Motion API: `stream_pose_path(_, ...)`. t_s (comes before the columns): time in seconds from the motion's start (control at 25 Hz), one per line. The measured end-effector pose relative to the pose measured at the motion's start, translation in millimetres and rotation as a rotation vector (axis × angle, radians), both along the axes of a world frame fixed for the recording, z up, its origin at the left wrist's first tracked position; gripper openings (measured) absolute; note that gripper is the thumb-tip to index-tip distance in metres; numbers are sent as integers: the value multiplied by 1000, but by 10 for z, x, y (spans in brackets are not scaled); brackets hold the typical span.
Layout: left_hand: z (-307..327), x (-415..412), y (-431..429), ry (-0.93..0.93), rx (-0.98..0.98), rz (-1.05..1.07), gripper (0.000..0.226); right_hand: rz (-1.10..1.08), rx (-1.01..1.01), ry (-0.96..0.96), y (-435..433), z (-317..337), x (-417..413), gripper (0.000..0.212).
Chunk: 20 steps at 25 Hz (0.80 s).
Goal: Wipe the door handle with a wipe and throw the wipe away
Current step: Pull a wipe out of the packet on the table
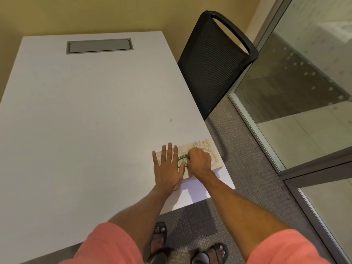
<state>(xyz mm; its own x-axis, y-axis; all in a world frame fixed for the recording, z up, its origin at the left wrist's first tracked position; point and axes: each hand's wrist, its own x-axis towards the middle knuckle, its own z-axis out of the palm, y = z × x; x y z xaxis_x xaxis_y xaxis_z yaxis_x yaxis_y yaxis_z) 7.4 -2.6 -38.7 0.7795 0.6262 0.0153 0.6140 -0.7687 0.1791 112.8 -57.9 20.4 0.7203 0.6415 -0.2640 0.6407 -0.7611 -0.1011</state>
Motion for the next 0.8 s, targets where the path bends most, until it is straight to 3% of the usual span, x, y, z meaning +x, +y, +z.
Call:
stream_pose_path(0.2,2,8,7,5,0,1,71,-24,-18,-62,48,-56,-70,13)
stream_pose_path(0.48,-15,5,8,12,-14,-4,71,34,4,27,41,-23,33,8)
stream_pose_path(0.8,-20,-7,7,3,-8,-14,69,74,189,117,-194,93,164,15)
